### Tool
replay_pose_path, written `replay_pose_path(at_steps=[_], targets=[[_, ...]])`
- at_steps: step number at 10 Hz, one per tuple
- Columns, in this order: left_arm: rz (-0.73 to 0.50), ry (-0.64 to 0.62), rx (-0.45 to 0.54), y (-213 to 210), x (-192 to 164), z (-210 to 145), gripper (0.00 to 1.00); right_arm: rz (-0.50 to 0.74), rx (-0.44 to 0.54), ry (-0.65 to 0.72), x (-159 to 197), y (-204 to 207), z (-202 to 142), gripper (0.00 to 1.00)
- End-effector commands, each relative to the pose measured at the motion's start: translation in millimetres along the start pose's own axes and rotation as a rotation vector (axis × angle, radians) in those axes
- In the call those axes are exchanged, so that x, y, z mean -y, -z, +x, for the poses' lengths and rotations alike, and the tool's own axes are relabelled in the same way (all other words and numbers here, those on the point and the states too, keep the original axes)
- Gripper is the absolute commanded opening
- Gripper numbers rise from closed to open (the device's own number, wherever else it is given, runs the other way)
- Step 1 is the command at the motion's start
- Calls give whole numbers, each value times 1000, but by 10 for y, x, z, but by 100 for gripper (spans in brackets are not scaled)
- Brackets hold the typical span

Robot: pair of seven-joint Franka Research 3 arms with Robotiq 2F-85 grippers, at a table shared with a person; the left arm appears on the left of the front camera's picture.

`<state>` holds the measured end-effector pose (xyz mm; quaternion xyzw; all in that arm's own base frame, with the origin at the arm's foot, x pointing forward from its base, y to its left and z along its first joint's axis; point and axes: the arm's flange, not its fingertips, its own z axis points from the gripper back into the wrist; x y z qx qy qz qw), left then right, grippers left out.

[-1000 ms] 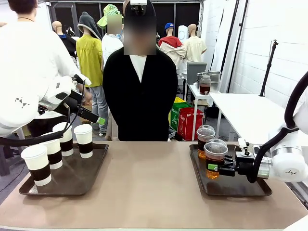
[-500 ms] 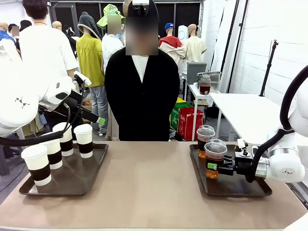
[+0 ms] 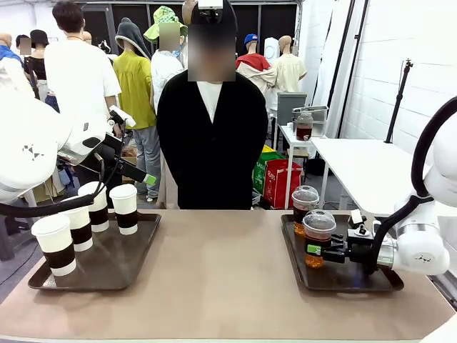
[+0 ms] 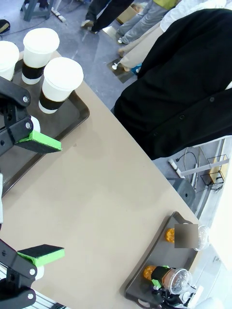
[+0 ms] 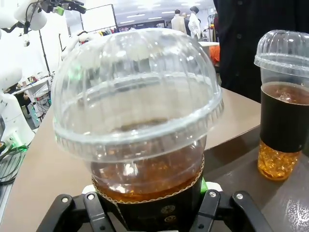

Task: Distribute the coffee onto the tray.
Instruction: Pick up another iced Americano from the middle of the table and place it on the right Handle tray.

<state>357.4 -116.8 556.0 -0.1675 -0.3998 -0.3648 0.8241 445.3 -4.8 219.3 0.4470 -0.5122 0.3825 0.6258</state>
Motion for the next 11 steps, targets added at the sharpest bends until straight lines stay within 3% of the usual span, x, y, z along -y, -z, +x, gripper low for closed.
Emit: replay_pose_path(at_steps=[1,2,3,4,11], targets=[[-12,-3,-2,-6,-10,-10,100,-11,30,-7,45,47,7,69],[-12,-3,-2,-6,-10,-10,100,-7,26,8,45,58,1,69],[-12,-3,-2,-6,-10,-10,100,0,18,21,41,54,-5,89],[-12,-3,-2,-6,-10,-10,100,2,11,32,32,51,-6,100],[-12,-3,-2,-6,-10,-10,100,-50,6,77,-216,-168,-43,100]])
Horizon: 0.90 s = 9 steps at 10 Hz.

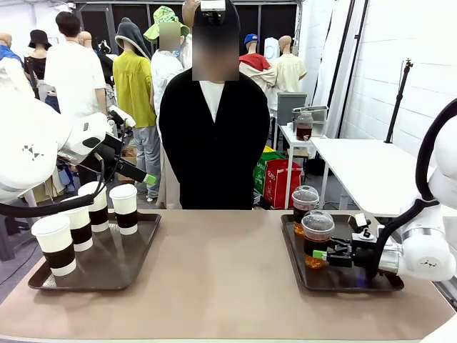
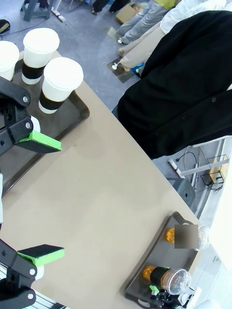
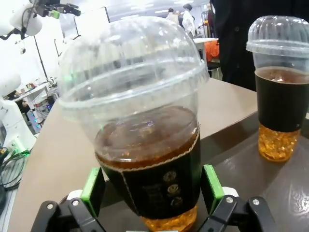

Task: Distribute the coffee onto the tray.
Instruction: Pick up another iced Americano from the middle of the table and place it on the right Handle tray.

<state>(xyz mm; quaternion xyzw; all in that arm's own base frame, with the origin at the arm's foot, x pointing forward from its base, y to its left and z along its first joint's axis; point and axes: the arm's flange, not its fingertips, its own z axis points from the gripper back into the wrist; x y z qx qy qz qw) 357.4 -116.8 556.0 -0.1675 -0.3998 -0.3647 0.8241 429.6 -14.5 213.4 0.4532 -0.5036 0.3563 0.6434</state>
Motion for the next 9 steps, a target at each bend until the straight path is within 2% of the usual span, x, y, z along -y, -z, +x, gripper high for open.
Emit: replay_pose_path(at_steps=[1,6,7,9], targets=[[-12,-3,-2,-6,-10,-10,100,-36,9,17,-180,-102,30,100],[-12,-3,-2,-6,-10,-10,100,-98,20,42,-445,-402,-24,100],[-12,-3,-2,-6,-10,-10,100,-127,26,46,-463,-435,-32,100],[-12,-3,-2,-6,-10,-10,100,-85,24,37,-351,-374,-41,100]])
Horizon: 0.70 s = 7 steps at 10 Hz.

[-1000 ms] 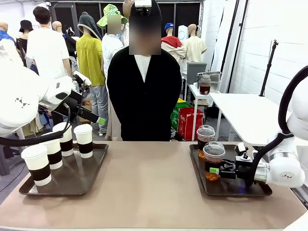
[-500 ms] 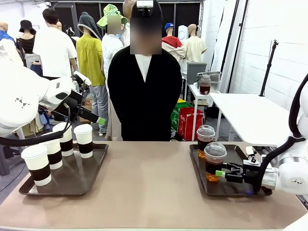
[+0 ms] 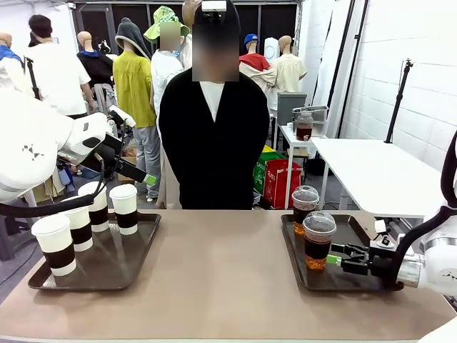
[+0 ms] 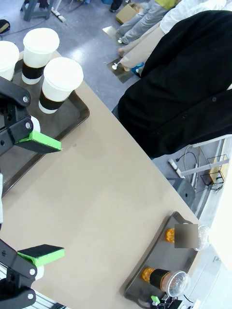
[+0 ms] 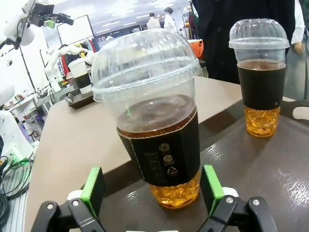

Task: Distribute the coffee onto the tray.
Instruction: Pick up another iced Americano from the middle of the table and place it on the right Handle tray.

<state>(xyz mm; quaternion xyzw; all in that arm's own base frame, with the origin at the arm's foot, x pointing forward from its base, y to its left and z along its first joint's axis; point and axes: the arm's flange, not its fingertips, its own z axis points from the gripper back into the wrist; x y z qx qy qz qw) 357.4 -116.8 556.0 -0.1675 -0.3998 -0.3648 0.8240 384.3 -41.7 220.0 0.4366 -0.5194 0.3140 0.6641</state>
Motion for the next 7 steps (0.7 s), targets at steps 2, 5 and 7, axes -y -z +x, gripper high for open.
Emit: replay_pose_path(at_steps=[2,5,7], targets=[[-12,-3,-2,-6,-11,-10,100,9,-2,-1,-17,33,2,100],[-12,-3,-2,-6,-11,-10,100,9,-2,-1,-17,33,2,100],[-12,-3,-2,-6,-11,-10,100,9,-2,-1,-17,33,2,100]])
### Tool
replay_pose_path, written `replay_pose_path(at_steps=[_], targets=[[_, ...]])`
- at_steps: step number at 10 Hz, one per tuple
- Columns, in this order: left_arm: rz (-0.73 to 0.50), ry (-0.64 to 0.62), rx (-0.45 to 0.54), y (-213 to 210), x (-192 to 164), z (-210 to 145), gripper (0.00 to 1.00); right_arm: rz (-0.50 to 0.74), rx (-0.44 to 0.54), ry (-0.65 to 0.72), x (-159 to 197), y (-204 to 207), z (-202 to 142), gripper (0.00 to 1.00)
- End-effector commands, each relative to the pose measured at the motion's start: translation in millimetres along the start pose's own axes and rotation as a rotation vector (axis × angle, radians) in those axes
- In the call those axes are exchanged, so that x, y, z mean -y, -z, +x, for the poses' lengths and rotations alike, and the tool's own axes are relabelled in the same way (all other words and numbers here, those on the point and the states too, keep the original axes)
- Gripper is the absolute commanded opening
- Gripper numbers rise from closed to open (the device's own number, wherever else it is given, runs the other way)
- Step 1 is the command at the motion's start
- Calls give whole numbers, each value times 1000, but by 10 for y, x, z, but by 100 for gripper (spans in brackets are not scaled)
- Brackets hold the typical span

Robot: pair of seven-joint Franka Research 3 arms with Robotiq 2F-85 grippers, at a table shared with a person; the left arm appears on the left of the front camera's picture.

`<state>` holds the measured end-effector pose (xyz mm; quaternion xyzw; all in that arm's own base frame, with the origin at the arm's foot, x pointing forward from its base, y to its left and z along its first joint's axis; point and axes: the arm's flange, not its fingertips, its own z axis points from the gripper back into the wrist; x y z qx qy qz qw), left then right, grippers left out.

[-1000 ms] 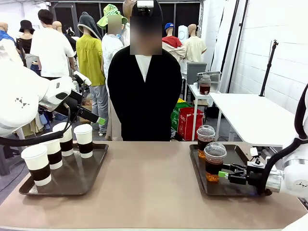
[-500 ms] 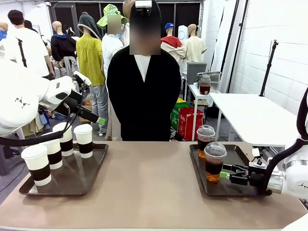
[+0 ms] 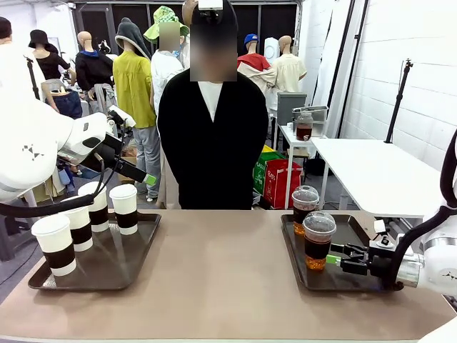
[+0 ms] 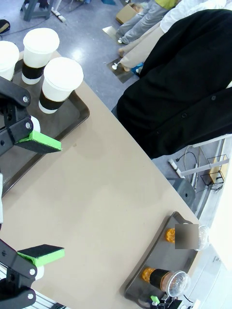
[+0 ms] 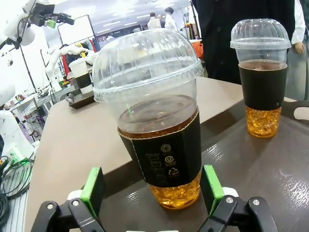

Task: Distribute the coffee onto the tray.
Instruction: Pick up another iced Americano from the middle of the table and place it on the right Handle tray.

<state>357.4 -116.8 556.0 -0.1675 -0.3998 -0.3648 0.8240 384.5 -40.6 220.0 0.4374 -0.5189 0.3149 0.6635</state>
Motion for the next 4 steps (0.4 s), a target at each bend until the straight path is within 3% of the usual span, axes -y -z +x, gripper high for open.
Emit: replay_pose_path(at_steps=[1,4], targets=[[-12,-3,-2,-6,-11,-10,100,6,-1,-1,-13,22,2,100],[-12,-3,-2,-6,-11,-10,100,6,-1,-1,-13,22,2,100]])
